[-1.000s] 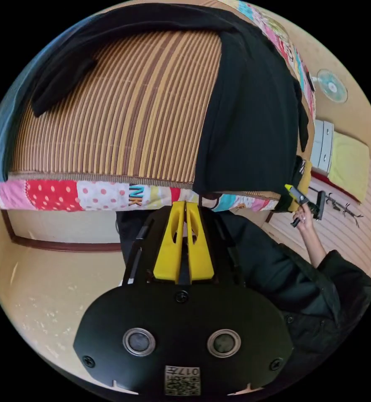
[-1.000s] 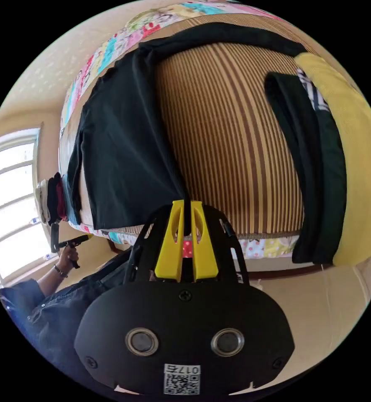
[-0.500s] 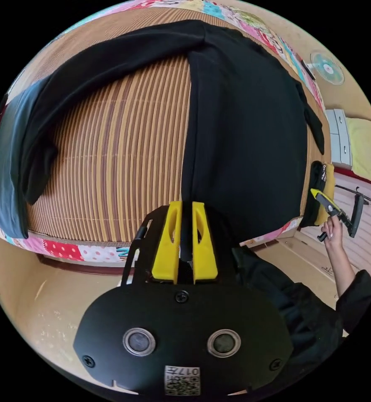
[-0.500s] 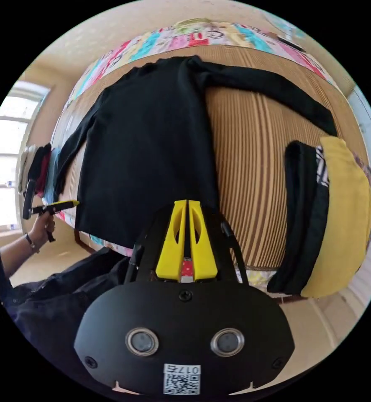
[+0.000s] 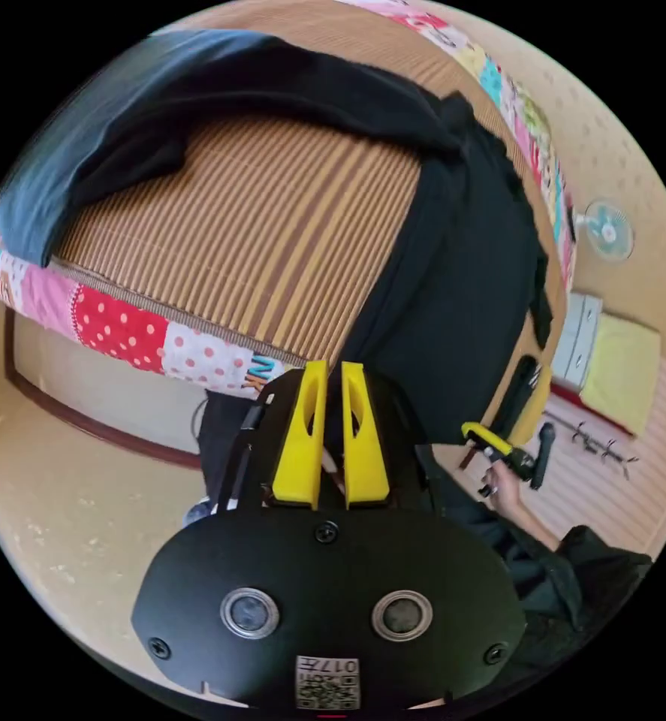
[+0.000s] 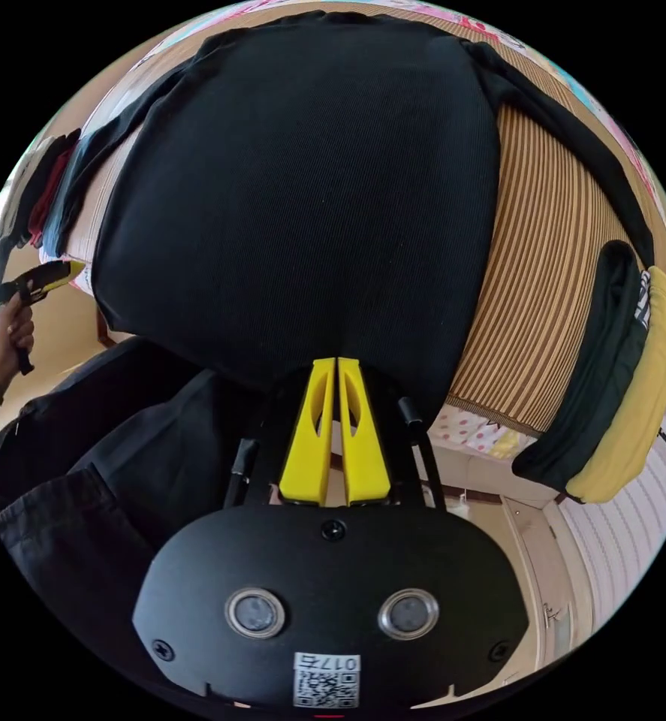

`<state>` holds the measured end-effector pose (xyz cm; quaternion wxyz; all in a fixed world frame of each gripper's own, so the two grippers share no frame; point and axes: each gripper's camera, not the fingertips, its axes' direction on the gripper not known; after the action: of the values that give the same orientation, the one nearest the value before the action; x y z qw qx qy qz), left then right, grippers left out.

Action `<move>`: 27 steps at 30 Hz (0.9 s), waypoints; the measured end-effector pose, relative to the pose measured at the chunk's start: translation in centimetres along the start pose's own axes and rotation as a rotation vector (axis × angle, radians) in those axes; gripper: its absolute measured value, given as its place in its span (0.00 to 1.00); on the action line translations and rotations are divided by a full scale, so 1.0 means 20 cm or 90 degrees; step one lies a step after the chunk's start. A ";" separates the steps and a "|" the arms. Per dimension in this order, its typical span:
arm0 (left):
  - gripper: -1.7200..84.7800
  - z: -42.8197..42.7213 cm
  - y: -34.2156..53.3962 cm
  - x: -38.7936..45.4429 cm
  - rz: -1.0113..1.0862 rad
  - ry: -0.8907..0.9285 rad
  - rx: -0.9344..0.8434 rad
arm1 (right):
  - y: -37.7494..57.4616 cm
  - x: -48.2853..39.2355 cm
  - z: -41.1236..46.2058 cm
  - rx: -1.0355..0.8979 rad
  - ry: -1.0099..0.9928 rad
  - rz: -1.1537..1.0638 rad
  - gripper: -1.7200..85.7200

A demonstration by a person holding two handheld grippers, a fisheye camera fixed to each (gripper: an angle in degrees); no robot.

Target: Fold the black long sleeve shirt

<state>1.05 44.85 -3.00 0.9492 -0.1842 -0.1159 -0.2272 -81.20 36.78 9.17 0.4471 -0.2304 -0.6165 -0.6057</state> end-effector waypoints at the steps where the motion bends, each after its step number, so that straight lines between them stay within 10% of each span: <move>1: 0.11 -0.09 -0.03 -0.10 -0.065 0.075 0.058 | 0.00 0.01 0.00 -0.002 -0.009 0.006 0.03; 17: 0.07 -0.15 -0.34 -0.49 -0.419 0.276 0.279 | 0.00 0.03 -0.07 -0.085 -0.009 0.048 0.02; 27: 0.05 -0.62 0.05 1.38 0.360 -0.044 0.476 | -0.12 0.01 -0.29 -0.035 -0.034 0.065 0.02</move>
<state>27.25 29.89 -6.17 0.9707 0.1385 -0.1664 0.1041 -81.60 30.92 7.25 0.4543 -0.2895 -0.5990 -0.5924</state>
